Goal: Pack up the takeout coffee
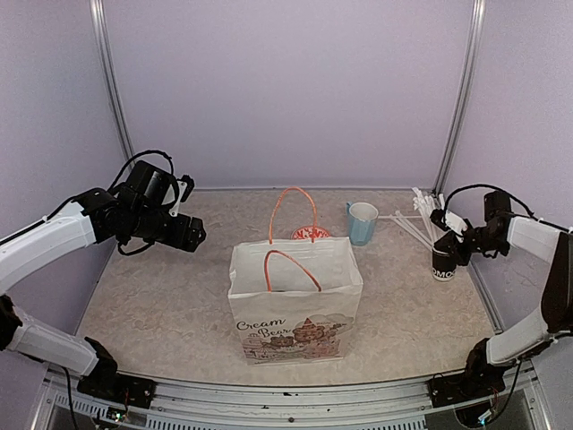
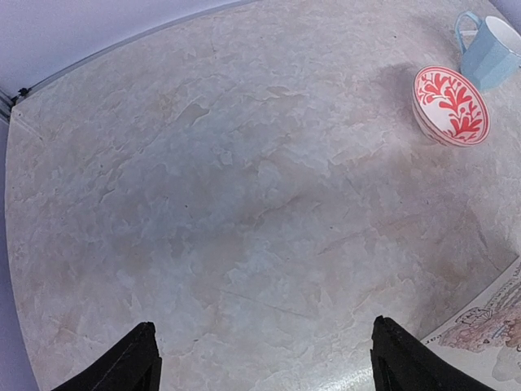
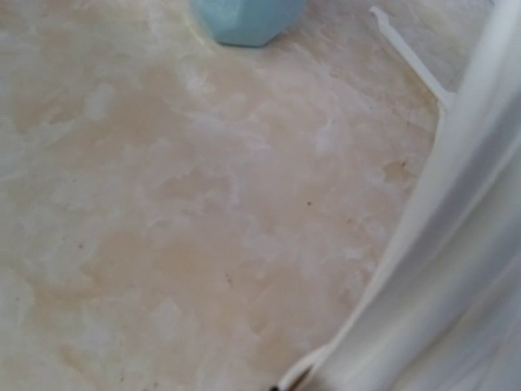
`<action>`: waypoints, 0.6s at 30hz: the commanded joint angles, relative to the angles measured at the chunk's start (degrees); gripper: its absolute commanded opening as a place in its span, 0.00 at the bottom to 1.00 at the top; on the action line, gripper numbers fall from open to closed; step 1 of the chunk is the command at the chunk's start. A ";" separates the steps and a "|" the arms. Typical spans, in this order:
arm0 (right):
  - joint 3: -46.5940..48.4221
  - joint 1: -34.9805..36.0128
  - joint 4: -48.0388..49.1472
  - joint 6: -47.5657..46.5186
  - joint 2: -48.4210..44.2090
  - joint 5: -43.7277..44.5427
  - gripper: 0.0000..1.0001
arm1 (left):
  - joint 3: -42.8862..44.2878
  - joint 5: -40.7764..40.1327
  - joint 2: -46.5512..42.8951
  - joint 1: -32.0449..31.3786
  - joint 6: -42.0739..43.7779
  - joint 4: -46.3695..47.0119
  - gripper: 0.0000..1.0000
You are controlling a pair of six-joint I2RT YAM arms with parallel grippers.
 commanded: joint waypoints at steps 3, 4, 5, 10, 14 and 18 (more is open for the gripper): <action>-3.96 -0.90 1.54 1.36 -3.32 0.69 0.00 | -0.62 0.77 -0.79 -0.23 1.61 1.53 0.87; -4.15 -0.90 1.36 1.60 -3.54 0.77 0.01 | -0.60 0.75 -0.71 -0.23 1.77 1.53 0.87; -4.26 -0.87 1.08 1.64 -3.86 0.79 0.02 | -0.61 0.75 -0.61 -0.23 1.98 1.61 0.88; -4.49 -0.97 -0.75 1.85 -5.18 2.20 0.10 | -1.22 0.57 -0.60 -0.18 2.58 2.38 0.88; -4.62 -1.33 -1.06 2.31 -5.71 3.44 0.11 | -2.23 1.05 -0.44 -0.15 2.90 3.59 0.88; -4.67 -2.11 -0.32 3.30 -5.26 3.84 0.12 | -2.89 1.09 0.01 -0.14 3.03 3.69 0.88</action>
